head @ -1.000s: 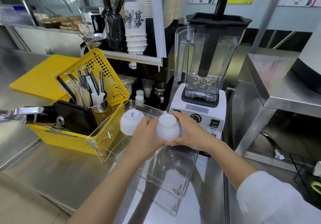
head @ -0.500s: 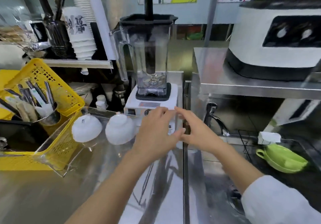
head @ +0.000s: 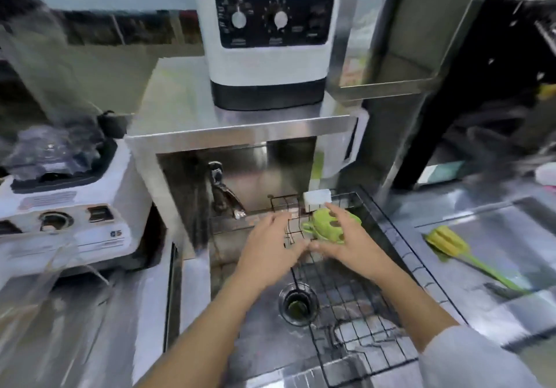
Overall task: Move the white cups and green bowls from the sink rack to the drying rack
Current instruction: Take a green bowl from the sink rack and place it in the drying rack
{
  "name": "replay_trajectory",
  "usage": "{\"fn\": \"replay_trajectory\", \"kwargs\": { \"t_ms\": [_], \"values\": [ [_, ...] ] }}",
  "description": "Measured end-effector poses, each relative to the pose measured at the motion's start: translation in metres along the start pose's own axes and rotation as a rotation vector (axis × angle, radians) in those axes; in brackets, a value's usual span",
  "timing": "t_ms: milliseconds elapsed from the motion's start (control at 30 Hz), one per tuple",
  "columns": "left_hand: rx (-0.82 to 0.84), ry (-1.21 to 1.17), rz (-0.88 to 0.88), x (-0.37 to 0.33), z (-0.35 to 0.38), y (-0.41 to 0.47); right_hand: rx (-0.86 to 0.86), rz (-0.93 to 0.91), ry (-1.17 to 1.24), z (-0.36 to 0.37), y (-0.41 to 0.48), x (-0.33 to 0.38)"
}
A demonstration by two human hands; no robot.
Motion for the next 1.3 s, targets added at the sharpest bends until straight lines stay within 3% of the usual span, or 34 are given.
{"fn": "replay_trajectory", "kwargs": {
  "t_ms": [100,333,400,567,667,833,967,1133,1300],
  "values": [
    [0.057,-0.109,-0.038,-0.014,0.043,0.035,-0.046,0.043,0.13,-0.022,-0.002,-0.053],
    [0.056,-0.446,-0.36,0.023,0.094,0.077,-0.132,0.398,0.393,-0.035,0.013,-0.136],
    [0.065,-0.527,-0.426,0.026,0.104,0.088,-0.143,0.441,0.395,-0.037,0.022,-0.149],
    [0.098,-0.436,-0.508,0.027,0.116,0.107,-0.17,0.485,0.378,-0.036,0.044,-0.156],
    [0.093,-0.534,-0.561,0.028,0.12,0.112,-0.181,0.501,0.346,-0.038,0.052,-0.154],
    [0.073,-0.43,-0.505,0.018,0.113,0.115,-0.125,0.517,0.361,-0.033,0.059,-0.153],
    [0.032,-0.386,-0.419,0.011,0.099,0.111,-0.109,0.52,0.507,-0.034,0.052,-0.144],
    [0.029,-0.56,-0.3,0.008,0.092,0.109,0.041,0.495,0.621,-0.038,0.039,-0.121],
    [0.081,-0.82,-0.279,-0.005,0.078,0.097,-0.144,0.285,0.376,-0.06,0.034,-0.095]
  ]
}}
Point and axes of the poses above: each hand's wrist, its own y-axis towards the middle knuckle, its own z-axis out of the palm, x = y × z, the point moved 9 cm from there along y, towards the middle knuckle, and after that the axes turned 9 degrees about x, right-handed, at the moved point
